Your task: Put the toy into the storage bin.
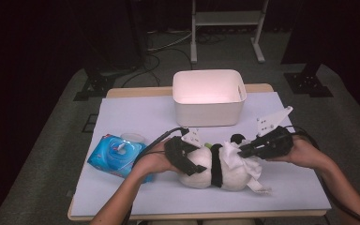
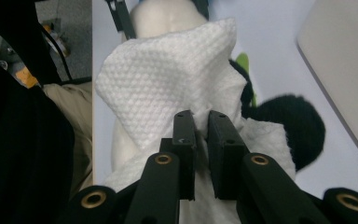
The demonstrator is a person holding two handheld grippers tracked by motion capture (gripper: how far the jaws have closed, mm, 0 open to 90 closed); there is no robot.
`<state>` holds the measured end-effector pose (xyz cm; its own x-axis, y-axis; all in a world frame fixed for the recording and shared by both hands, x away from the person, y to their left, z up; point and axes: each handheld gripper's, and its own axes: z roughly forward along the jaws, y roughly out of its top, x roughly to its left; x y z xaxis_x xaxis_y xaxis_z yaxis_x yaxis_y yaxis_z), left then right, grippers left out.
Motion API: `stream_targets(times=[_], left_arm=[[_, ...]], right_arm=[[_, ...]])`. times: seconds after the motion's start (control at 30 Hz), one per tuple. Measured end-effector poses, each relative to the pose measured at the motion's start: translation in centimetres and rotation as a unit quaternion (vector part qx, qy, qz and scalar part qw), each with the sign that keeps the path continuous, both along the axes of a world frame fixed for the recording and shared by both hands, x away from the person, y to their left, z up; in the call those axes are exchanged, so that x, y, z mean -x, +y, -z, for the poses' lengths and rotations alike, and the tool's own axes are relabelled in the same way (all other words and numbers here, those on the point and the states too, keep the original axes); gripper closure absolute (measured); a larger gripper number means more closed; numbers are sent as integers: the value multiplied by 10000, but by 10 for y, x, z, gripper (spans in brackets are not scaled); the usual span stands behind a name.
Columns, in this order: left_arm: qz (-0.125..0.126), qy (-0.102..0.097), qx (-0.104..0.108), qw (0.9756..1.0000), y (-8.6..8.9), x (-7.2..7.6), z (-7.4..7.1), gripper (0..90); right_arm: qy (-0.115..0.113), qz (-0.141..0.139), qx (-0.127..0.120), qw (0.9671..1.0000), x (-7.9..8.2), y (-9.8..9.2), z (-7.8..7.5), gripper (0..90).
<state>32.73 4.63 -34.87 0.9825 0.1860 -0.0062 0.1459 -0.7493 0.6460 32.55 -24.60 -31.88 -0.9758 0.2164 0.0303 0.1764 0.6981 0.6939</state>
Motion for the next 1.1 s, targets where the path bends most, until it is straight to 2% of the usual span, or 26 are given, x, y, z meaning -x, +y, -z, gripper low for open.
stream_targets(times=[0.13,0.2,0.27,0.37,0.6,0.73,0.83,0.87,1.0,1.1], left_arm=[[-48,116,-42,9999,-1,-4,-1,230],[-36,82,-90,9999,-3,-6,-1,184],[-38,70,-83,9999,-4,-5,0,191],[15,101,-45,9999,-6,-4,1,264],[151,15,-161,9998,-5,4,-1,282],[170,11,-115,9998,-4,7,0,286],[203,0,-123,9997,-3,8,0,286],[184,14,-91,9998,-3,9,0,286],[178,27,-96,9998,-4,8,-3,268],[107,161,-61,9998,-6,4,-6,243]], right_arm=[[47,80,84,9999,3,-6,5,809],[36,78,68,9999,3,-7,6,808],[23,87,68,9999,3,-7,6,808],[-17,65,91,9999,2,-3,3,809],[-69,-70,6,10000,-3,11,-6,809],[-59,32,36,10000,-9,10,-10,806],[-87,114,-14,9999,-13,5,-9,807],[-34,167,-63,9998,-15,1,-7,807],[-1,165,-98,9998,-11,2,-1,808],[10,97,-135,9999,-8,3,3,812]])
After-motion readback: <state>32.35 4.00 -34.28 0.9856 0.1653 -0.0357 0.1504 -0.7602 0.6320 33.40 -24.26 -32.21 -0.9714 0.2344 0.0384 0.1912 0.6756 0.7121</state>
